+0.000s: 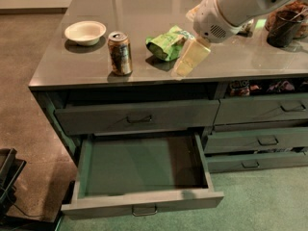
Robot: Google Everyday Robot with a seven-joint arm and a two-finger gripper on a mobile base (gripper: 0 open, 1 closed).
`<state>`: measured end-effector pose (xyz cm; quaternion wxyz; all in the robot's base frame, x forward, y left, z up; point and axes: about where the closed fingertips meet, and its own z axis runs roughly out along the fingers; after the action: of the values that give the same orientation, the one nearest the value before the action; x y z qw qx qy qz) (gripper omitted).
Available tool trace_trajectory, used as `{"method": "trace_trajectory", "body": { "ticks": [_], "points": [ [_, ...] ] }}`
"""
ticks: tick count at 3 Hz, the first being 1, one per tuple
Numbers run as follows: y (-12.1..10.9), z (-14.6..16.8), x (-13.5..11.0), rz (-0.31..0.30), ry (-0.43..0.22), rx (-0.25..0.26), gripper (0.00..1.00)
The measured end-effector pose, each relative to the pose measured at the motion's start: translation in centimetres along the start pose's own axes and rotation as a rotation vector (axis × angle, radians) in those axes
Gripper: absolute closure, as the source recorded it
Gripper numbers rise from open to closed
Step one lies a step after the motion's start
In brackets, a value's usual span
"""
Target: Place orange can into middle drawer
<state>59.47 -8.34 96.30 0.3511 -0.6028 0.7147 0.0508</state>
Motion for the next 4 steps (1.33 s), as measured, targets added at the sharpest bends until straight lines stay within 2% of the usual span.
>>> {"method": "trace_trajectory", "body": {
  "ticks": [1, 2, 4],
  "points": [
    [0.1, 0.1, 0.1, 0.003, 0.001, -0.003, 0.0],
    [-0.3, 2.1, -0.6, 0.002, -0.043, -0.016, 0.0],
    [-1.7, 8.5, -3.6, 0.008, -0.175, -0.049, 0.0]
  ]
}}
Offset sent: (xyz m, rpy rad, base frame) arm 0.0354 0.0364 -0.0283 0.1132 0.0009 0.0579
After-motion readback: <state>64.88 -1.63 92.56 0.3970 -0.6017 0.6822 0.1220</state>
